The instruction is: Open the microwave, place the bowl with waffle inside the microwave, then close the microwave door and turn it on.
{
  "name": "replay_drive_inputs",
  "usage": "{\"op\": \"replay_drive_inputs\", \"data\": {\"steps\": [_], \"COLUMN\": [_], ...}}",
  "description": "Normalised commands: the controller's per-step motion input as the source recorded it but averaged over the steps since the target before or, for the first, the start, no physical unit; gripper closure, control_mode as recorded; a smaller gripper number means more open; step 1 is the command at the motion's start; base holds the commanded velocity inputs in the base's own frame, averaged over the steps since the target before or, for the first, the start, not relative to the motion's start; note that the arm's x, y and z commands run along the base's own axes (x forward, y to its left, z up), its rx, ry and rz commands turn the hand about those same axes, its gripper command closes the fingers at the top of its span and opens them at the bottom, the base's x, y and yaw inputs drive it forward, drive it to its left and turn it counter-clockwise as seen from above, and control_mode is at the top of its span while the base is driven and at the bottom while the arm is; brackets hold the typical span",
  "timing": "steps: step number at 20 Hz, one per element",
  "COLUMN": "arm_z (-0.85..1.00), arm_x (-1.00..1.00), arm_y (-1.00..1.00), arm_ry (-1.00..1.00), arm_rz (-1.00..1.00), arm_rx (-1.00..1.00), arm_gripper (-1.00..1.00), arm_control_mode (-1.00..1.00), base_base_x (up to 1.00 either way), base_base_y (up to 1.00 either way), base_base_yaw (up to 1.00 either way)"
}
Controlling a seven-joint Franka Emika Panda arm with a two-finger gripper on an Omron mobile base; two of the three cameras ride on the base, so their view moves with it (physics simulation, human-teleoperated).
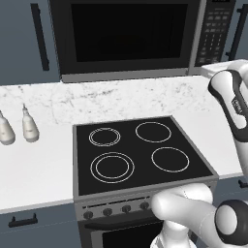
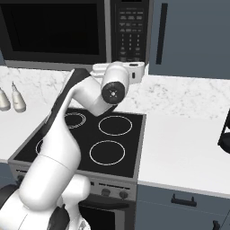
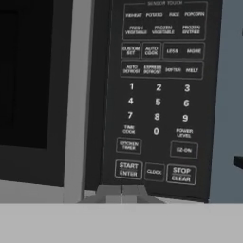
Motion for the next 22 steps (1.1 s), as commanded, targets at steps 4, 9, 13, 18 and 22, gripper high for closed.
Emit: {"op": "replay_drive_inputs", "data": {"steps": [4, 9, 13, 18, 22], "arm_z": [0.0, 0.0, 0.0, -0.03, -0.05], "arm_x": [0.06, 0.22, 0.26, 0.27, 0.36], "arm_y": [-0.01, 0.0, 0.0, 0.0, 0.0], "arm_ry": [0.0, 0.0, 0.0, 0.0, 0.0], "arm_rz": [0.0, 0.0, 0.0, 0.0, 0.0], "arm_rx": [0.0, 0.0, 0.0, 0.0, 0.0], "arm_gripper": [1.0, 1.0, 1.0, 1.0, 1.0], "arm_control_mode": [-1.0, -1.0, -1.0, -1.0, -1.0], "base_base_x": [0.0, 0.0, 0.0, 0.0, 0.0], "base_base_y": [0.0, 0.0, 0.0, 0.0, 0.0], "base_base_yaw": [0.0, 0.0, 0.0, 0.0, 0.0]}}
